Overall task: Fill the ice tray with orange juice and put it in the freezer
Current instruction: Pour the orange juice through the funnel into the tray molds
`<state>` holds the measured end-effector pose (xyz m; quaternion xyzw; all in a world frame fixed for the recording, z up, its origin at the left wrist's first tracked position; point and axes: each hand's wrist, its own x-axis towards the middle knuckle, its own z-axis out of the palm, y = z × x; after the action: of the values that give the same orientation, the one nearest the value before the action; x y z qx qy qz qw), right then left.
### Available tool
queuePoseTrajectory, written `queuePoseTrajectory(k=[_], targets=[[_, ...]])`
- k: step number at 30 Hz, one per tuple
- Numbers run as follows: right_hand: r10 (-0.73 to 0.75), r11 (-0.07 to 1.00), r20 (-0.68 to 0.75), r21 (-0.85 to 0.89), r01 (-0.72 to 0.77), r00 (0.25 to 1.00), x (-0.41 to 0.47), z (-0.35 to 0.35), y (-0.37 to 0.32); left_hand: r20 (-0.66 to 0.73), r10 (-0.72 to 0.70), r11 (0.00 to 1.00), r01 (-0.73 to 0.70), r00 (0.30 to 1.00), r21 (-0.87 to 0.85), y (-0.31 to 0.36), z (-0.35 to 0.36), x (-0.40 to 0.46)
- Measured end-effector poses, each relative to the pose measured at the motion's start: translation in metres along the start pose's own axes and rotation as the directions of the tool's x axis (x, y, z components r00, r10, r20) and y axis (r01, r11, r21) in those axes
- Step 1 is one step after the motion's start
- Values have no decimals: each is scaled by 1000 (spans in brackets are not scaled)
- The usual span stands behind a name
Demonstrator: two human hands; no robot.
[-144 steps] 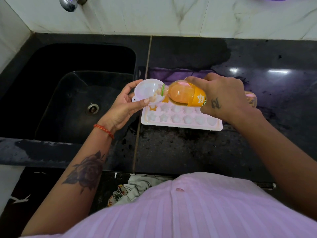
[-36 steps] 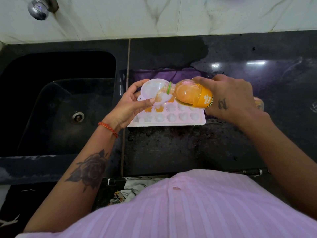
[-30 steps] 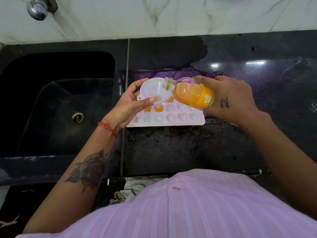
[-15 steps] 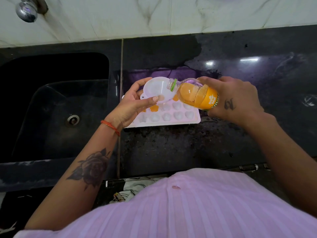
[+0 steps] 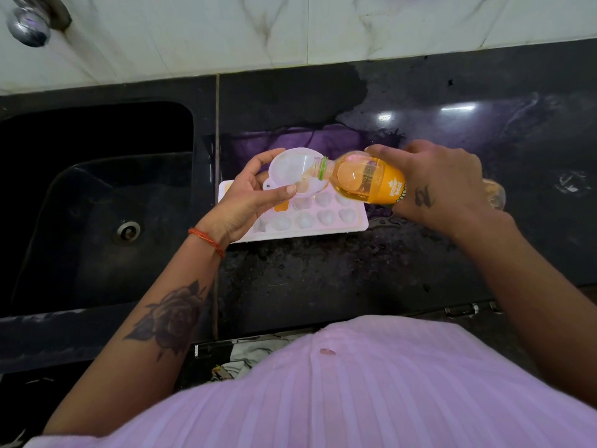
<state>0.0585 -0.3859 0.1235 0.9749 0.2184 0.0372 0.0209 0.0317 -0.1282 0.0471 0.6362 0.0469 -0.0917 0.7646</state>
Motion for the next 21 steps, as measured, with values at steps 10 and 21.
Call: queuePoseTrajectory(k=[10, 21], targets=[[-2, 995, 13, 102, 1, 1000, -1, -2, 0, -7, -6, 1000, 6, 1000, -12, 2, 2, 0], [63, 966, 18, 250, -66, 998, -8, 7, 11, 18, 13, 1000, -12, 1000, -15, 5, 10, 6]])
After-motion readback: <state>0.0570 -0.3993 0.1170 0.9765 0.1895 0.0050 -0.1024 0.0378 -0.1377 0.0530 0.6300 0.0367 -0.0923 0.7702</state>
